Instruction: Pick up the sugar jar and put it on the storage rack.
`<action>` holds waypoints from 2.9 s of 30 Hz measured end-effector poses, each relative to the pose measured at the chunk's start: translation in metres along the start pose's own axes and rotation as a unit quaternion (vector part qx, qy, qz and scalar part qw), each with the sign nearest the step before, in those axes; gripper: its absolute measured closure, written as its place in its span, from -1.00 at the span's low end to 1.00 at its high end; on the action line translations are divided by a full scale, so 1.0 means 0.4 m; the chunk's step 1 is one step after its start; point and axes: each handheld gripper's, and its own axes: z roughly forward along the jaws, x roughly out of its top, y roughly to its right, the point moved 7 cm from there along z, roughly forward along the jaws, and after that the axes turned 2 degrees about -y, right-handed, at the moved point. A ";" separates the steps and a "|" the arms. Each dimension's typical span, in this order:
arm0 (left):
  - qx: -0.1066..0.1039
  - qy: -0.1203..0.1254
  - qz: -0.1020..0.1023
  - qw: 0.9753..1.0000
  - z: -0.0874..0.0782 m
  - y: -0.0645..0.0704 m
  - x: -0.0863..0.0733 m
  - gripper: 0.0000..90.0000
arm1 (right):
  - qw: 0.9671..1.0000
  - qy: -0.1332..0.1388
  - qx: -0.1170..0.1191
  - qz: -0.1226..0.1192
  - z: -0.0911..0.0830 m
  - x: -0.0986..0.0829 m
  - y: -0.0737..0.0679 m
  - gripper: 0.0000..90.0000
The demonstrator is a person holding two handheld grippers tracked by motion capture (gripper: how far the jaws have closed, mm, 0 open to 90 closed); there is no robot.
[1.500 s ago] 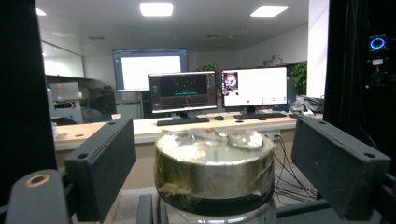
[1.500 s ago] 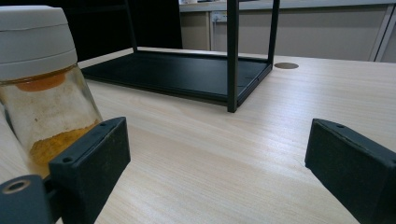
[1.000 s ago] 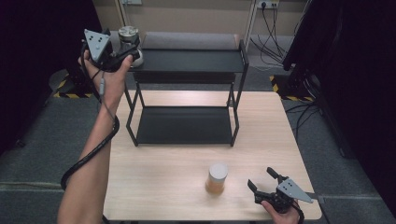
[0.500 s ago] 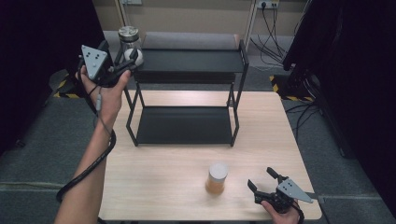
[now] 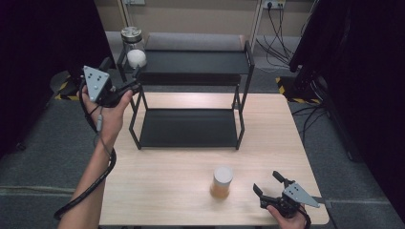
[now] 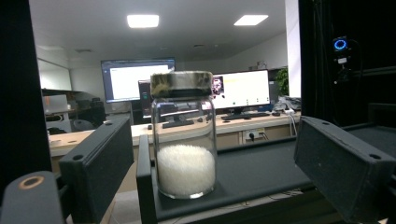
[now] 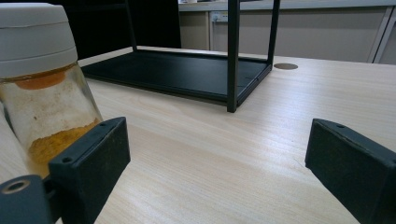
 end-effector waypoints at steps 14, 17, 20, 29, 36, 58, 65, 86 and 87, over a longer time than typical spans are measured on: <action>-0.006 -0.009 -0.007 1.000 -0.058 0.012 -0.062 -0.74 | 1.000 0.000 0.000 -0.002 0.000 0.000 -0.001 -0.85; -0.011 -0.011 -0.006 1.000 -0.068 0.017 -0.073 -0.75 | 1.000 -0.001 -0.001 -0.002 0.000 0.000 -0.001 -0.85; -0.013 -0.013 -0.006 1.000 -0.080 0.022 -0.087 -0.75 | 1.000 0.000 0.000 -0.002 0.000 0.000 -0.002 -0.85; -0.027 -0.026 -0.011 0.999 -0.114 0.030 -0.134 -0.75 | 1.000 0.000 0.000 -0.001 0.000 0.000 -0.001 -0.85; -0.031 -0.036 -0.015 0.999 -0.138 0.029 -0.168 -0.75 | 1.000 0.000 -0.001 -0.003 0.000 0.000 -0.002 -0.85; -0.030 -0.079 -0.043 0.995 -0.240 0.041 -0.330 -0.75 | 1.000 0.000 -0.002 -0.004 0.000 0.000 -0.002 -0.85; -0.031 -0.099 -0.052 0.993 -0.270 0.054 -0.385 -0.75 | 1.000 0.000 -0.002 -0.005 0.000 0.000 -0.003 -0.85; -0.040 -0.145 -0.084 0.985 -0.333 0.080 -0.505 -0.76 | 1.000 0.002 -0.002 -0.013 -0.001 -0.001 -0.007 -0.86; -0.039 -0.147 -0.085 0.985 -0.335 0.080 -0.507 -0.76 | 1.000 0.002 -0.002 -0.014 -0.001 -0.001 -0.007 -0.86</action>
